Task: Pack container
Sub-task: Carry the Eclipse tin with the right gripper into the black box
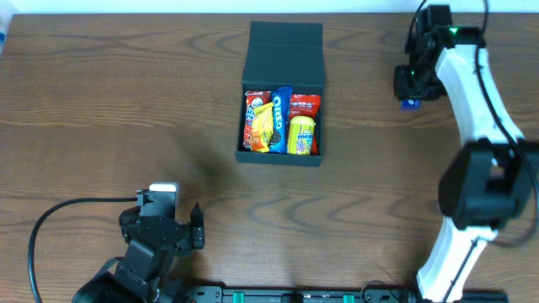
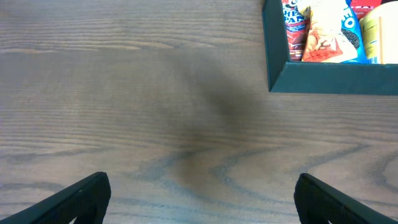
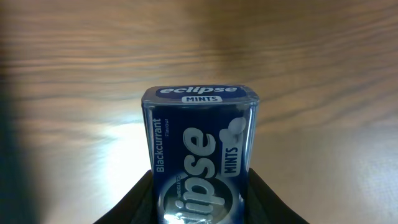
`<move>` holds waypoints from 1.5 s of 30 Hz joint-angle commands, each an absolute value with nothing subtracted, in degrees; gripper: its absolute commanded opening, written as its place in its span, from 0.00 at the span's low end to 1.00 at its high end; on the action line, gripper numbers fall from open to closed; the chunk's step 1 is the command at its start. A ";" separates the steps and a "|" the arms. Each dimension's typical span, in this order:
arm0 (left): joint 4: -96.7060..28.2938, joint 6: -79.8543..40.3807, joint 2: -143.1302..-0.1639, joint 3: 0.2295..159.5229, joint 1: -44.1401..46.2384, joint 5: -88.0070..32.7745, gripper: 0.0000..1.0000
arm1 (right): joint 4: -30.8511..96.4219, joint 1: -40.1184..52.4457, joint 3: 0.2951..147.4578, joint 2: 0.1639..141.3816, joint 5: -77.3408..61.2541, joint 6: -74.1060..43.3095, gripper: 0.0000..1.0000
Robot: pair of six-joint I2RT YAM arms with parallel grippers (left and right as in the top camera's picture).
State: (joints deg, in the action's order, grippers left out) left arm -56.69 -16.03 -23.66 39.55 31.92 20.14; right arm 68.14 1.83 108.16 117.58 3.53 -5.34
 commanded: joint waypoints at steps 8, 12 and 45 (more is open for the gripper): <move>-56.77 -15.22 -23.40 39.11 31.59 21.15 0.95 | 66.98 18.48 108.62 106.85 -9.08 -18.50 0.01; -56.77 -15.20 -23.40 39.11 31.59 21.15 0.95 | 63.07 25.54 108.62 108.27 -9.08 -22.35 0.01; -56.77 -15.22 -23.40 39.11 31.59 21.15 0.95 | 53.84 39.20 108.62 123.66 -12.49 -36.40 0.01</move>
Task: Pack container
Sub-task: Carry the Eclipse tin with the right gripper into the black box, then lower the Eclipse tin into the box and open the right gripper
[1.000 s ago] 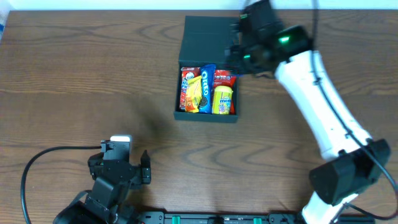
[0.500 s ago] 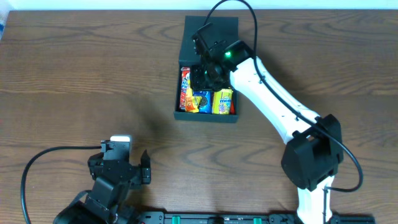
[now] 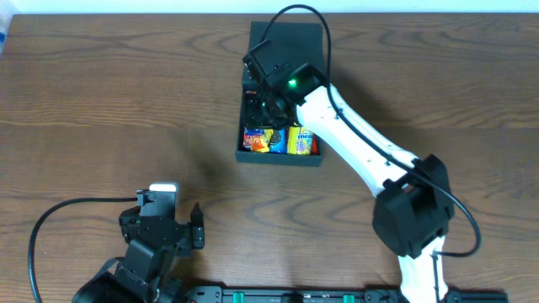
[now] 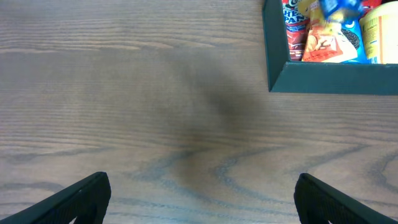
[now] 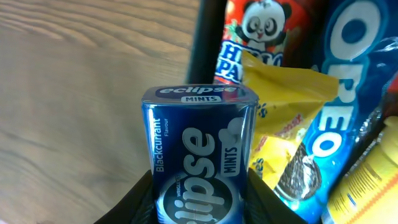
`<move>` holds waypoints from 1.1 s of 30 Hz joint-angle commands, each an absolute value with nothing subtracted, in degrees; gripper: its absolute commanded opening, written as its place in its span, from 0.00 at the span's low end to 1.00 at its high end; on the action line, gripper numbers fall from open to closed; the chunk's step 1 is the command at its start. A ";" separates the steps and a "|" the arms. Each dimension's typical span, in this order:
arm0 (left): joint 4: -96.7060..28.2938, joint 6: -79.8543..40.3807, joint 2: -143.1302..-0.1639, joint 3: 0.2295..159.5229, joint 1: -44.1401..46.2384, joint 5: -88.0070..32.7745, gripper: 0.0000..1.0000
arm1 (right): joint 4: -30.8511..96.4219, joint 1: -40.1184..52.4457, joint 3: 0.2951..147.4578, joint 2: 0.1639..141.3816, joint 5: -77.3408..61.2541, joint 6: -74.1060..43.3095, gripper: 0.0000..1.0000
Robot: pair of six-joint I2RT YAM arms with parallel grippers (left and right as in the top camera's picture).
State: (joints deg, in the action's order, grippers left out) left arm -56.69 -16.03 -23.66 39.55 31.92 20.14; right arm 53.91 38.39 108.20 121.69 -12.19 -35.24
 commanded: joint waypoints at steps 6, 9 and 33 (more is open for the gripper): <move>-56.77 -15.22 -23.40 39.11 31.59 21.15 0.95 | 53.98 39.11 108.29 125.23 -12.38 -36.38 0.01; -56.77 -15.22 -23.40 39.11 31.59 21.15 0.95 | 54.33 38.89 108.05 125.71 -12.25 -36.40 0.01; -56.77 -15.22 -23.40 39.11 31.59 21.15 0.95 | 59.61 32.08 108.31 120.20 -10.57 -34.39 0.01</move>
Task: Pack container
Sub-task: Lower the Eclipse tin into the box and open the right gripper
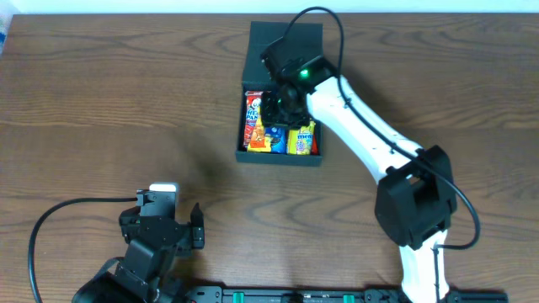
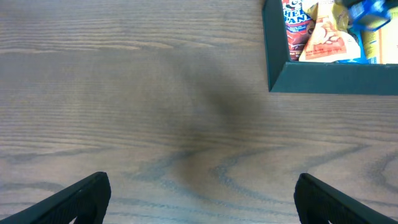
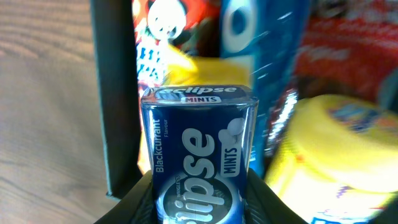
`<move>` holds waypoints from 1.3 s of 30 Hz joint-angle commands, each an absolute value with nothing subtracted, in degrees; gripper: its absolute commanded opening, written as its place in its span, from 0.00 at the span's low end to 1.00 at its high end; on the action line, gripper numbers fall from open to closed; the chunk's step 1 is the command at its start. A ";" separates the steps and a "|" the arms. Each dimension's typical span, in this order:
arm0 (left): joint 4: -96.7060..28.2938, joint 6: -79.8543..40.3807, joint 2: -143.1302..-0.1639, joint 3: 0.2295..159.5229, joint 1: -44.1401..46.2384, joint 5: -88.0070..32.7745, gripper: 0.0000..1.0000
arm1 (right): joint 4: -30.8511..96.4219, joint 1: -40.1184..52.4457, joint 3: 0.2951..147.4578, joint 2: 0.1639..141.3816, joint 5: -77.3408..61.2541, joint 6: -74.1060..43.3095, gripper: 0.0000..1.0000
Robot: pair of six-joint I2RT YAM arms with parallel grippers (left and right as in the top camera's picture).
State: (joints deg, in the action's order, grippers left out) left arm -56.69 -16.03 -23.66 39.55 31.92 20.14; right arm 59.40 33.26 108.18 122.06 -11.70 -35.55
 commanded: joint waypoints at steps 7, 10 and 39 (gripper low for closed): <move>-56.75 -15.22 -23.40 39.11 31.59 21.15 0.95 | 57.78 29.54 108.29 120.22 -10.55 -33.98 0.01; -56.77 -15.22 -23.40 39.11 31.59 21.15 0.95 | 56.49 29.06 108.29 120.29 -10.52 -33.71 0.01; -56.77 -15.20 -23.40 39.11 31.59 21.15 0.95 | 53.17 30.04 108.29 128.27 -10.50 -33.58 0.01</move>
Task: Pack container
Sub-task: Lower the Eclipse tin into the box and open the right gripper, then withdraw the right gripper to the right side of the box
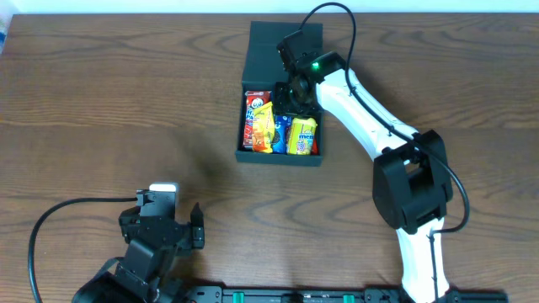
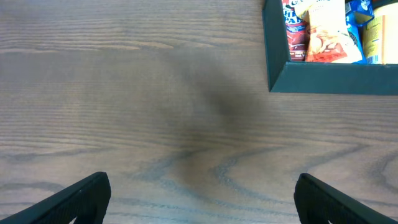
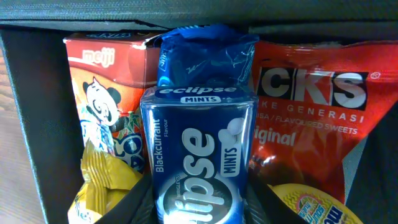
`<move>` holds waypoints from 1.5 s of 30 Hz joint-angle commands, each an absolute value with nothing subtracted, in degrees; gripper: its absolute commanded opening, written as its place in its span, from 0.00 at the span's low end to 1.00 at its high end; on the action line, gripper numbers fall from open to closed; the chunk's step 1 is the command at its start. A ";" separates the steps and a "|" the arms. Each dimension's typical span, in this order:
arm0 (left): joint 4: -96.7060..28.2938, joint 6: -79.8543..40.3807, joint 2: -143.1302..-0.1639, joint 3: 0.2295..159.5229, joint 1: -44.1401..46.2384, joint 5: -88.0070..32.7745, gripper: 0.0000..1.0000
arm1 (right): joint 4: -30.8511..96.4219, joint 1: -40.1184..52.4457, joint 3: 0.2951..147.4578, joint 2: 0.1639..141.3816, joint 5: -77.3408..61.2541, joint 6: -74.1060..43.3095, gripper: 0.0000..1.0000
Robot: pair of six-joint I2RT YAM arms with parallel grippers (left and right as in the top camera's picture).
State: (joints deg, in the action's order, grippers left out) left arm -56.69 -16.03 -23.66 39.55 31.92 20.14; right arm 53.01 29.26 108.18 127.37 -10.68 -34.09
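Note:
A dark green box (image 1: 249, 156) stands open at the table's middle back, its lid (image 1: 286, 50) folded away behind it. Inside lie a red panda-biscuit box (image 3: 106, 106), a yellow packet (image 1: 265, 126), a blue Oreo pack (image 3: 205, 59), a red sweets bag (image 3: 311, 118) and a yellow tube (image 1: 303, 135). My right gripper (image 1: 296, 91) hangs over the box's back half, shut on a blue Eclipse mints tin (image 3: 199, 155). My left gripper (image 2: 199, 199) rests open near the front left, its fingertips (image 2: 81, 196) over bare wood.
A black cable (image 1: 50, 223) loops at the front left by the left arm. The white right arm (image 1: 370, 126) reaches diagonally from the front right to the box. In the left wrist view the box corner (image 2: 280, 81) lies at the upper right.
My right gripper, still holding the mints tin, has shifted from the box's left-middle toward its back right part. The snacks inside look rearranged, with the yellow packet more exposed. The left arm is unchanged.
The right gripper held the mints tin over bare wood at the far back right. Then it was over the box's left edge, then above the snacks in the box's middle, and now above the Oreo pack and red bag at the back. The left gripper stayed open and still.

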 commanded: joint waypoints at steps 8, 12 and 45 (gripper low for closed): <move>-56.75 -15.22 -23.40 39.11 31.59 21.17 0.95 | 53.08 30.06 108.31 128.25 -10.52 -33.61 0.13; -56.77 -15.20 -23.40 39.11 31.59 21.15 0.95 | 53.08 30.02 108.33 127.81 -10.55 -33.61 0.31; -56.77 -15.22 -23.40 39.11 31.59 21.15 0.95 | 58.22 30.35 108.49 109.56 -3.95 -28.91 0.79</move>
